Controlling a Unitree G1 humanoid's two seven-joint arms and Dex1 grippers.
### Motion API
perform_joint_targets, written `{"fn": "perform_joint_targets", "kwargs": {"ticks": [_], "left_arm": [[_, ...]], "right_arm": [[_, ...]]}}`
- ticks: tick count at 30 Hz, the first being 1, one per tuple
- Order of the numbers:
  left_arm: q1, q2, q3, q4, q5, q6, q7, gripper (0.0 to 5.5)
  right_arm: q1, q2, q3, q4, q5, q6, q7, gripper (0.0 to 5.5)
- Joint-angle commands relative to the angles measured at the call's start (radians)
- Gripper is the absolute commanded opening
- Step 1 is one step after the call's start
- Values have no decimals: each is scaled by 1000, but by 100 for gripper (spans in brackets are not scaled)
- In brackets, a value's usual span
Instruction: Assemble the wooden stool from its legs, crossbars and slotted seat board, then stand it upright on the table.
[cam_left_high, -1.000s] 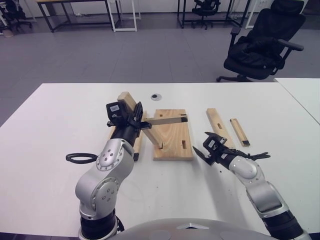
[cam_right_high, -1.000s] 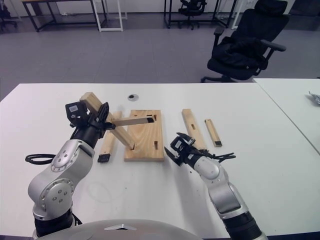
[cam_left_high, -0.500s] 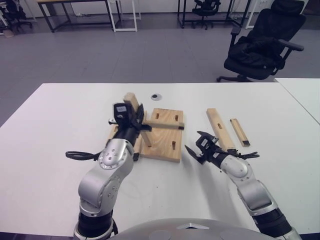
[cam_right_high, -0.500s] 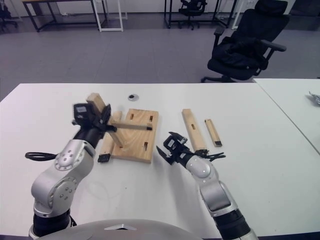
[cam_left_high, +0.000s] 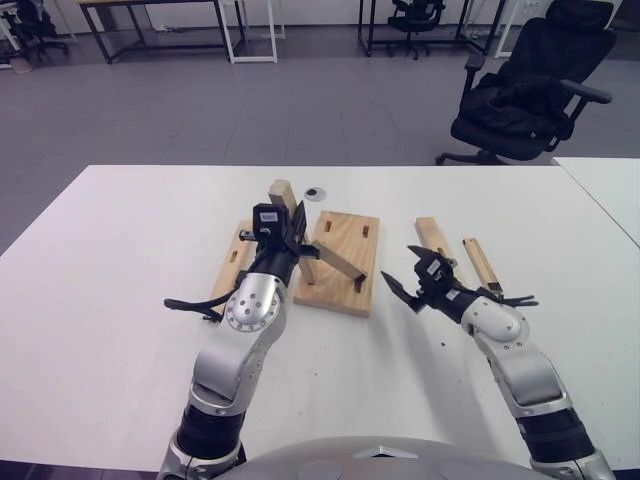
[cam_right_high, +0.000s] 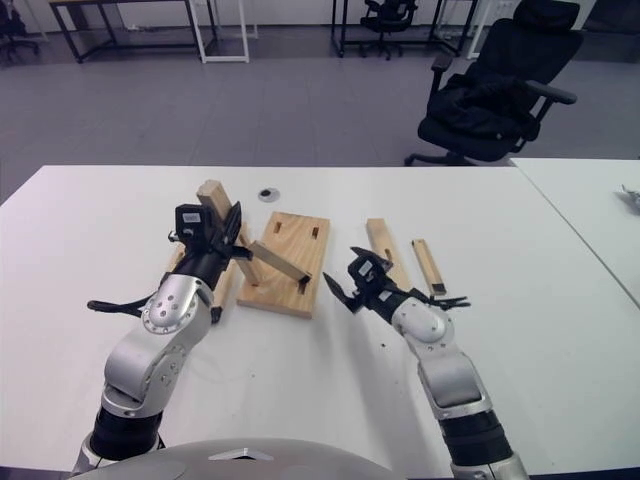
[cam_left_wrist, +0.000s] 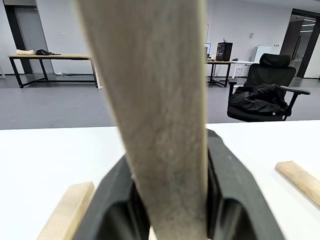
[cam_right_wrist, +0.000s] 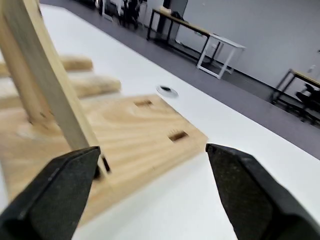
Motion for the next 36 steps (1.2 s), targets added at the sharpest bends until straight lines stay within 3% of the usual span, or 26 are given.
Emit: {"fn": "perform_joint_targets", "kwargs": {"ticks": [1,7,11,13,21,29,34,36], "left_arm": [[35,-15,0,26,14,11,-36,201],[-8,-25,23,1,21,21,-76,301],[-36,-38,34,-2,35,-10,-96,363],[-45,-37,41,-17,43,-30,-111,394],[-61,-12,131,-67,28,-165,-200,400],[-199,-6,260,-57,-10,-209,-234,400],[-266,3,301,-62,-55,-225,-273,400],[-325,30,378,-63,-199,-188,-336,400]], "right_arm": [[-156,-49,42,45,86,52,180,395],[-476,-79,131,379,101,112,445,395],[-574,-46,164,580,83,92,513,395],[-601,-29,160,634,99,101,543,363],[-661,16,166,731,119,134,671,209],[-688,45,175,785,87,86,705,53],[-698,57,146,816,52,2,629,41],[-694,3,27,738,147,61,626,41]]}}
